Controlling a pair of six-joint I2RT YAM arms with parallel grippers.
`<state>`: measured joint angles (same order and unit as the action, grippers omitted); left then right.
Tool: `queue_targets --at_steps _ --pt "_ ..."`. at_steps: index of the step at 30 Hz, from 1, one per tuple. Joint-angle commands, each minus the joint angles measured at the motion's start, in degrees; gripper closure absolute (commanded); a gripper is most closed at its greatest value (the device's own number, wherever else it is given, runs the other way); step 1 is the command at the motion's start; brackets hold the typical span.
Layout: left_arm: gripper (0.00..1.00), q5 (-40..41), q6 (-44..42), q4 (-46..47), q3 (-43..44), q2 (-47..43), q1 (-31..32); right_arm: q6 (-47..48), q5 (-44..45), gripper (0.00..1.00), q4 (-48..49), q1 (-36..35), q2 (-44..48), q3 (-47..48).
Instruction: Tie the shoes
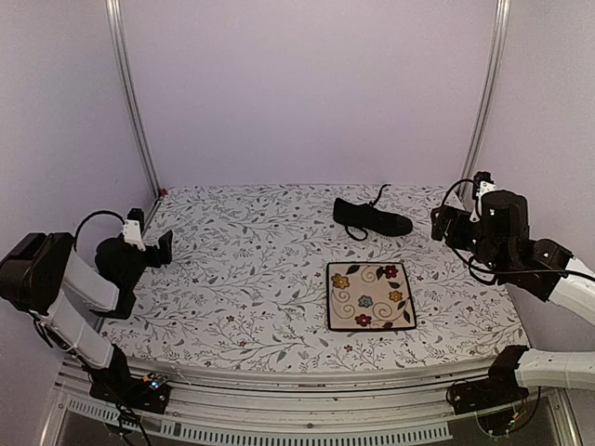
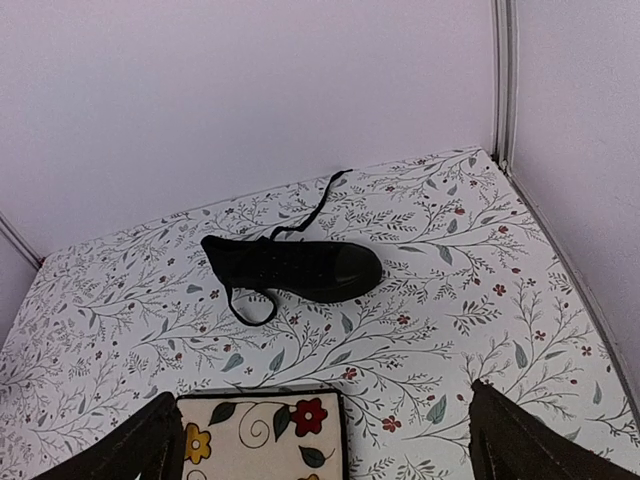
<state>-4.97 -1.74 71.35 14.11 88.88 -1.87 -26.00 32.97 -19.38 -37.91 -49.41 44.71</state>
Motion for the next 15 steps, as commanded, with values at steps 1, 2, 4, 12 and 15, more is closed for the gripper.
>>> queue_targets --at_steps 1,2,4,12,15 --pt "0.04 -0.3 -0.33 2.11 0.41 -0.27 0.24 1.81 0.75 0.01 3.71 0.0 2.04 -0.74" --pt "0.03 -0.37 -0.41 2.07 0.4 -0.4 0.24 1.69 0.92 0.01 3.8 0.03 1.97 -0.62" --pt "0.03 -0.73 -0.8 -0.65 0.99 -2.22 0.31 1.45 -0.37 0.01 4.09 0.02 1.59 -0.19" --pt "0.03 3.19 11.03 -36.63 12.87 -16.16 0.37 4.19 -2.72 0.01 2.25 0.94 -8.5 7.03" --pt "0.03 3.38 19.93 -56.1 22.64 -17.58 0.17 4.77 -11.37 0.01 1.53 6.65 -16.38 11.3"
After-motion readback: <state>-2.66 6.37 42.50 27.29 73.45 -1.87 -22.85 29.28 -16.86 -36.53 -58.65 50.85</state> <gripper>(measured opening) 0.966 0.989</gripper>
